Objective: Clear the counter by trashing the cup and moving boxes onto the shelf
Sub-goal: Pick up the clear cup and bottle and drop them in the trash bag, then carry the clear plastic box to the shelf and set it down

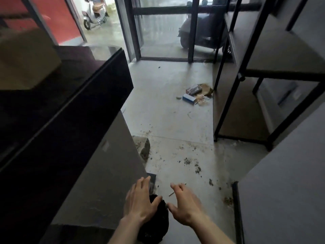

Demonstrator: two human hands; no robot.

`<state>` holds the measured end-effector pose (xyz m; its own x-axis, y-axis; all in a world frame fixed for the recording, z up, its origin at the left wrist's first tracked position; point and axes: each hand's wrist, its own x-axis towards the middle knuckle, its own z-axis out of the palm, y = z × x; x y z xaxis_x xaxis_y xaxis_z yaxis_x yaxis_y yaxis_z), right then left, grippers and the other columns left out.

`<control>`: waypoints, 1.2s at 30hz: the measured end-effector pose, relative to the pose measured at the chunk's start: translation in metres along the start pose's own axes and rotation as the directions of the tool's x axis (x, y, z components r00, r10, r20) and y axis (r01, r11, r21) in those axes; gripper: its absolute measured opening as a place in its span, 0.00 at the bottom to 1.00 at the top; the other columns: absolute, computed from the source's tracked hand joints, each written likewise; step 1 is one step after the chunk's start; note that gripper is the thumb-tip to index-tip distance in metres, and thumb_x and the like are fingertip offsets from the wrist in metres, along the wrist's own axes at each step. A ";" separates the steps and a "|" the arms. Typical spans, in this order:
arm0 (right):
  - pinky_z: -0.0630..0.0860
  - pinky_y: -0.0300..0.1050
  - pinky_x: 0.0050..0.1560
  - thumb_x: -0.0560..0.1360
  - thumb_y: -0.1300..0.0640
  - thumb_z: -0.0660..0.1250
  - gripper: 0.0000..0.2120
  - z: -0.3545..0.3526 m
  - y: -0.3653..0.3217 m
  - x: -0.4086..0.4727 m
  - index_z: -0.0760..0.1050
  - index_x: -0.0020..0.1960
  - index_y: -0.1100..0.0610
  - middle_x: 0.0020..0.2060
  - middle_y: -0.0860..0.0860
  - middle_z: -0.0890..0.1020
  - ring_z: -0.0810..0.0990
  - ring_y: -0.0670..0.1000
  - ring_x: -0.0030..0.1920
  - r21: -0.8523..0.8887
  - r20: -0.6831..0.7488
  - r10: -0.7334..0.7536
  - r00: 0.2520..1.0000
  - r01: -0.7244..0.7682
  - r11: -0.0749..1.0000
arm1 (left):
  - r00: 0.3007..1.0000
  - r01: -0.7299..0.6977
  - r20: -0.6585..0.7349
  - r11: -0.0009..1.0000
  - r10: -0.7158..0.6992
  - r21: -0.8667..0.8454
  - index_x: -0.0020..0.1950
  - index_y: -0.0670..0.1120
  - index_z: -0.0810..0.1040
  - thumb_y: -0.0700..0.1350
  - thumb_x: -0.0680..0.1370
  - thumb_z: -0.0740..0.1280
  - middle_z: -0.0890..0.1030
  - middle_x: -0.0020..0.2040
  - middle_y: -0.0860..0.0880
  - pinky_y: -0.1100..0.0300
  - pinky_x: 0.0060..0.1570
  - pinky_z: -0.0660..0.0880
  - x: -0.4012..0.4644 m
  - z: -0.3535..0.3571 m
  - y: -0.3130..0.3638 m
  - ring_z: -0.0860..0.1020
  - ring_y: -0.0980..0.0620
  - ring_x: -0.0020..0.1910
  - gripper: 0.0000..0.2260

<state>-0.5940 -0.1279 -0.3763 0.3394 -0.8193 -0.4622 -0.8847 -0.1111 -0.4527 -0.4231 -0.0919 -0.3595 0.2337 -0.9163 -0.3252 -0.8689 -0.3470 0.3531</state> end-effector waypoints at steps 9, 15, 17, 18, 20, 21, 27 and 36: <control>0.70 0.56 0.70 0.79 0.44 0.63 0.32 -0.086 -0.053 -0.094 0.57 0.79 0.50 0.75 0.55 0.65 0.65 0.59 0.74 -0.218 -0.219 -0.067 0.973 0.018 0.976 | 0.974 -0.206 -0.047 0.958 0.220 0.198 0.80 0.53 0.55 0.67 0.73 0.62 0.63 0.79 0.50 0.50 0.77 0.56 -0.073 -0.092 0.040 0.61 0.47 0.78 0.39; 0.65 0.58 0.74 0.80 0.44 0.62 0.32 -0.110 -0.085 -0.170 0.56 0.80 0.50 0.79 0.58 0.60 0.59 0.60 0.78 -0.301 -0.356 -0.058 0.933 -0.055 0.952 | 0.918 -0.341 -0.120 0.907 0.378 0.248 0.80 0.53 0.55 0.66 0.74 0.62 0.63 0.78 0.50 0.51 0.76 0.56 -0.130 -0.143 0.046 0.61 0.47 0.77 0.38; 0.64 0.59 0.74 0.80 0.43 0.62 0.32 -0.114 -0.097 -0.197 0.56 0.80 0.50 0.79 0.57 0.60 0.59 0.60 0.79 -0.318 -0.397 -0.052 0.916 -0.084 0.945 | 0.901 -0.370 -0.138 0.894 0.412 0.251 0.80 0.54 0.55 0.66 0.74 0.63 0.62 0.79 0.49 0.50 0.76 0.56 -0.150 -0.158 0.041 0.61 0.47 0.78 0.38; 0.64 0.59 0.75 0.80 0.42 0.62 0.32 -0.116 -0.103 -0.211 0.56 0.80 0.50 0.79 0.57 0.60 0.58 0.60 0.79 -0.323 -0.415 -0.047 0.908 -0.098 0.941 | 0.893 -0.383 -0.145 0.889 0.426 0.252 0.80 0.54 0.55 0.67 0.74 0.63 0.62 0.79 0.49 0.50 0.76 0.56 -0.161 -0.165 0.038 0.60 0.46 0.78 0.39; 0.63 0.59 0.75 0.80 0.41 0.62 0.32 -0.120 -0.113 -0.239 0.56 0.80 0.49 0.79 0.57 0.60 0.58 0.60 0.79 -0.329 -0.451 -0.038 0.891 -0.127 0.936 | 0.874 -0.409 -0.161 0.874 0.458 0.262 0.80 0.55 0.55 0.67 0.73 0.63 0.61 0.80 0.49 0.49 0.77 0.56 -0.181 -0.180 0.033 0.60 0.46 0.78 0.39; 0.62 0.59 0.76 0.79 0.41 0.62 0.33 -0.122 -0.117 -0.253 0.57 0.80 0.49 0.79 0.57 0.60 0.58 0.59 0.79 -0.329 -0.474 -0.033 0.880 -0.143 0.933 | 0.863 -0.424 -0.168 0.864 0.476 0.271 0.80 0.55 0.55 0.67 0.73 0.63 0.61 0.80 0.49 0.49 0.77 0.56 -0.191 -0.188 0.031 0.60 0.46 0.78 0.39; 0.62 0.59 0.76 0.79 0.40 0.63 0.35 -0.136 -0.140 -0.331 0.56 0.80 0.49 0.79 0.56 0.61 0.59 0.60 0.79 -0.283 -0.583 0.000 0.813 -0.203 0.937 | 0.807 -0.470 -0.220 0.822 0.548 0.321 0.80 0.55 0.54 0.68 0.73 0.63 0.60 0.80 0.49 0.49 0.77 0.56 -0.247 -0.228 0.024 0.60 0.45 0.78 0.40; 0.67 0.57 0.73 0.78 0.42 0.65 0.32 -0.168 -0.179 -0.413 0.61 0.78 0.50 0.76 0.56 0.66 0.66 0.60 0.75 -0.298 -0.693 -0.080 0.716 -0.184 0.937 | 0.740 -0.471 -0.352 0.815 0.573 0.338 0.80 0.56 0.53 0.68 0.72 0.64 0.60 0.80 0.50 0.48 0.76 0.58 -0.307 -0.290 0.022 0.60 0.46 0.78 0.41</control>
<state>-0.6290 0.1359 0.0236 0.0927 -0.9679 0.2336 -0.9863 -0.1214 -0.1118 -0.3872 0.1242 0.0021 -0.1717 -0.9473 0.2703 -0.9657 0.2161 0.1439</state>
